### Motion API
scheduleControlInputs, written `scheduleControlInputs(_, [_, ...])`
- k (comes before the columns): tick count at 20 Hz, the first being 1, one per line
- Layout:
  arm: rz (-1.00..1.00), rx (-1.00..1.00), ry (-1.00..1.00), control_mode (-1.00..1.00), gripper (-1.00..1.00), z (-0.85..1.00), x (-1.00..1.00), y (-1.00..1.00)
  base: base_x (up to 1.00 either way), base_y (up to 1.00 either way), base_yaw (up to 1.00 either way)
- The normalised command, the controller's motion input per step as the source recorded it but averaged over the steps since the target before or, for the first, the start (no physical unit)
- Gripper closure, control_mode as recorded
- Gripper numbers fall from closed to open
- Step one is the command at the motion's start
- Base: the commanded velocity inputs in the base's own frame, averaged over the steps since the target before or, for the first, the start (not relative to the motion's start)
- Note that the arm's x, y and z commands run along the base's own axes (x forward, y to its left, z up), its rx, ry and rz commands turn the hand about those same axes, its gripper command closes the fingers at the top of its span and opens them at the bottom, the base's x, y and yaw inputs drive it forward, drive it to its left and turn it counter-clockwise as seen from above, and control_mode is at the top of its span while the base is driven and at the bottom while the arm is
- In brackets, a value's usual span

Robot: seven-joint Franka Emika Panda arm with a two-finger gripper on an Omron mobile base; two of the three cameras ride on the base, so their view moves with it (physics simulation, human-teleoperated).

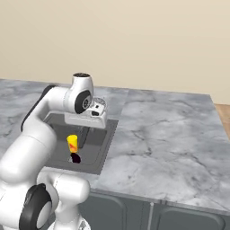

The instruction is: Pick the cup and strainer and place them in the sink. Then turn on the water.

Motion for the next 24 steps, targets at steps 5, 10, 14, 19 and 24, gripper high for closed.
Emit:
scheduleControlInputs(5, [0.00, 0.00, 0.00, -1.00, 1.00, -0.20, 0.00, 0.15, 0.00, 0.00, 0.00])
scheduleControlInputs(10, [0.00, 0.00, 0.00, -1.00, 1.00, -0.17, 0.00, 0.11, 0.00, 0.00, 0.00])
scheduleControlInputs(14, [0.00, 0.00, 0.00, -1.00, 1.00, -0.14, 0.00, 0.12, 0.00, 0.00, 0.00])
scheduleControlInputs(19, [0.00, 0.00, 0.00, -1.00, 1.00, -0.14, 0.00, 0.13, 0.00, 0.00, 0.00])
scheduleControlInputs(24, [0.00, 0.00, 0.00, -1.00, 1.00, -0.13, 0.02, 0.14, 0.00, 0.00, 0.00])
